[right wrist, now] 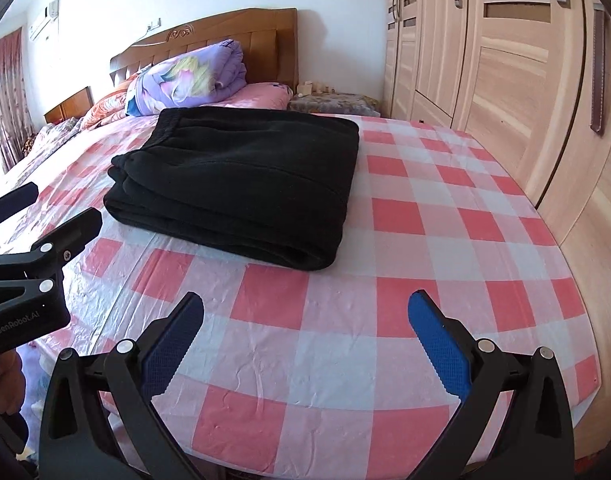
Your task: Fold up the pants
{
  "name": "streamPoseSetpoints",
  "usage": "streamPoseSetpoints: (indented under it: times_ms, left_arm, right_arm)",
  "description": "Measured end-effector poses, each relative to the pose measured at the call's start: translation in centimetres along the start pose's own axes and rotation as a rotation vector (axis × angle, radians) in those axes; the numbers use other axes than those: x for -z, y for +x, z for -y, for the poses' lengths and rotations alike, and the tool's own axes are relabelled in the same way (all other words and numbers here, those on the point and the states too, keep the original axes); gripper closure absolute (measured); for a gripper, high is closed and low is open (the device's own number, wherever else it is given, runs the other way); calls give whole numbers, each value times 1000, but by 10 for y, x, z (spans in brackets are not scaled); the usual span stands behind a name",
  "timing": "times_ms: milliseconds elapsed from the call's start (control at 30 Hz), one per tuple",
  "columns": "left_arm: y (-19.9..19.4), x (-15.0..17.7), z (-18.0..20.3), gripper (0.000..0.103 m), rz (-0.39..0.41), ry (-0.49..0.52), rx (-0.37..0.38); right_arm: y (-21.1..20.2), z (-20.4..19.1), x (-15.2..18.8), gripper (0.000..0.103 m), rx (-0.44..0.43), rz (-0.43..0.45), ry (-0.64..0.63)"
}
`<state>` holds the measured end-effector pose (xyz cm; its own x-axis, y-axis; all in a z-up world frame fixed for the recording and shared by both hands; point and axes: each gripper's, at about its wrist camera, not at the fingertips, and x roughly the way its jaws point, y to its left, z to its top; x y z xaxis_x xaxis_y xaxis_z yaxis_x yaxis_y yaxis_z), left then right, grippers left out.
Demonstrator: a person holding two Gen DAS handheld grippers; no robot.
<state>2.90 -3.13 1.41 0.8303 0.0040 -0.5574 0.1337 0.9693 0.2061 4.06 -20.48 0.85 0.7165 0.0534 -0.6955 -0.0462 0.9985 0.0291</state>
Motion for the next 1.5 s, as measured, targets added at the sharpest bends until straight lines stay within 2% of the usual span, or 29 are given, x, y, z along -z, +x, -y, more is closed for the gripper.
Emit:
streamPoseSetpoints:
  times_ms: [467, 1500]
  left_arm:
    - [1, 5, -8, 1, -19, -40, 13]
    - [2, 6, -11, 1, -30, -61, 22]
  right_arm:
    - [3, -9, 3, 4, -10, -16, -16]
    - [1, -14, 1, 4, -9, -2, -26]
